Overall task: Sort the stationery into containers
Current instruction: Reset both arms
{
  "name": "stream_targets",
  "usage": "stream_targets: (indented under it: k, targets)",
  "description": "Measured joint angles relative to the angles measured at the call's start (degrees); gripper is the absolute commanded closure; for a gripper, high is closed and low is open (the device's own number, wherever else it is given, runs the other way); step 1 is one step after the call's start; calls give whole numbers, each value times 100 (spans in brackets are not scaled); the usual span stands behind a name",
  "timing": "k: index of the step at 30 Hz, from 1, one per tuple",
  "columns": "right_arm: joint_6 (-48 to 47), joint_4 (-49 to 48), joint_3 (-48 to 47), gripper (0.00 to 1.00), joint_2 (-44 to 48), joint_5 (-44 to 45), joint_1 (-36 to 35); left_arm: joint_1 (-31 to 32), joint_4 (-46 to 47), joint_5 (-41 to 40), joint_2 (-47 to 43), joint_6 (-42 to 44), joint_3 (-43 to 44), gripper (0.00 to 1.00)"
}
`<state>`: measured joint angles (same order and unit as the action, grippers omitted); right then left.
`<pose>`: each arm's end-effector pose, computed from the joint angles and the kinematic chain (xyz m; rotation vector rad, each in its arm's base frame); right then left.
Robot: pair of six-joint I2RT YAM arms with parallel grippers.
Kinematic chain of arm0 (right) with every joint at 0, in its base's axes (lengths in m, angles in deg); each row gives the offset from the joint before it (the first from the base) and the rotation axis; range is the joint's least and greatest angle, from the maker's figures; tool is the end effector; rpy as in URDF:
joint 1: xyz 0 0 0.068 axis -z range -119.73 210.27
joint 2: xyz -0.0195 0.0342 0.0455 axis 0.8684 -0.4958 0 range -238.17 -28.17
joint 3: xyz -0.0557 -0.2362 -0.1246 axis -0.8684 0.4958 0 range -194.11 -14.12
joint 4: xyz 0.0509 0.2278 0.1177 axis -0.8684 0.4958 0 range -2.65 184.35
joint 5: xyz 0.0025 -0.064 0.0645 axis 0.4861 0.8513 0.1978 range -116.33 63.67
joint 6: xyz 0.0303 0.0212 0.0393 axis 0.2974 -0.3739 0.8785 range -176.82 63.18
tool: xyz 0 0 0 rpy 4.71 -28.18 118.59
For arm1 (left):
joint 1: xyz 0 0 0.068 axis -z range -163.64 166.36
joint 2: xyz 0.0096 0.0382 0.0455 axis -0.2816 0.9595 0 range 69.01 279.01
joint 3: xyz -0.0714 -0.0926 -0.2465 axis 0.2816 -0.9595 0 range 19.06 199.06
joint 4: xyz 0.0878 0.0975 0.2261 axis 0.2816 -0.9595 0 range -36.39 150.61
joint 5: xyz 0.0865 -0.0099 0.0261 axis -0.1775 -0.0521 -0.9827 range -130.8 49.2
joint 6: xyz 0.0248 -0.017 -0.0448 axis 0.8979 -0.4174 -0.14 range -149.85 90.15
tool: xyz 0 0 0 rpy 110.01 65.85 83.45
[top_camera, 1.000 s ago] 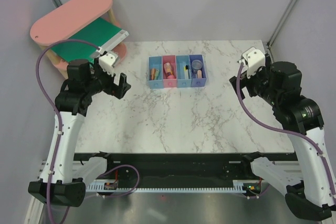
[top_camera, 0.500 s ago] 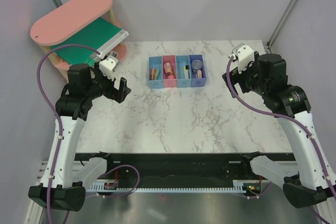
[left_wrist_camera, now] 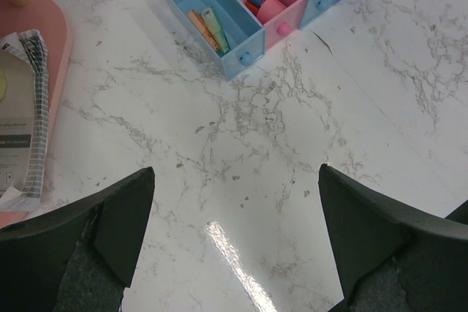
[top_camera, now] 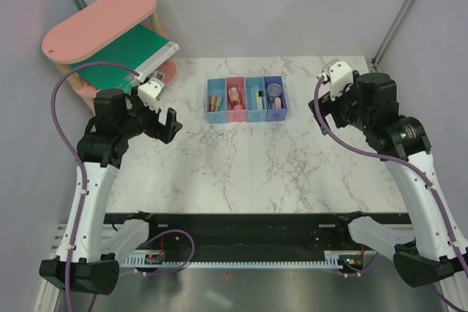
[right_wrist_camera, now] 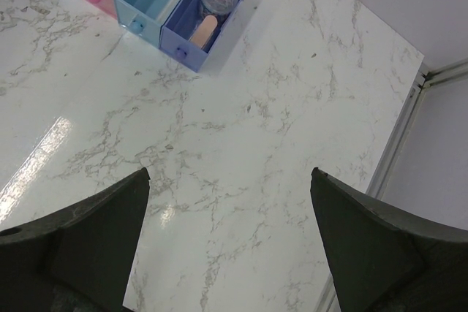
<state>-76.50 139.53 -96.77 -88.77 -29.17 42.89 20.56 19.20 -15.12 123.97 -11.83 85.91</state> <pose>0.1805 0.0584 0.4361 -0.6945 1.9776 0.0278 0.1864 -0.0290 0.3865 0.6552 1.9378 -0.3165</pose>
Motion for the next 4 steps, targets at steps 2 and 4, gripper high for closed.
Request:
stream_targets:
  k: [2, 4]
  targets:
    - [0, -7, -2, 2, -11, 0, 0, 0, 0, 0, 0, 0, 0, 0]
    - [2, -11, -4, 2, -20, 0, 0, -2, 2, 0, 0, -2, 0, 0]
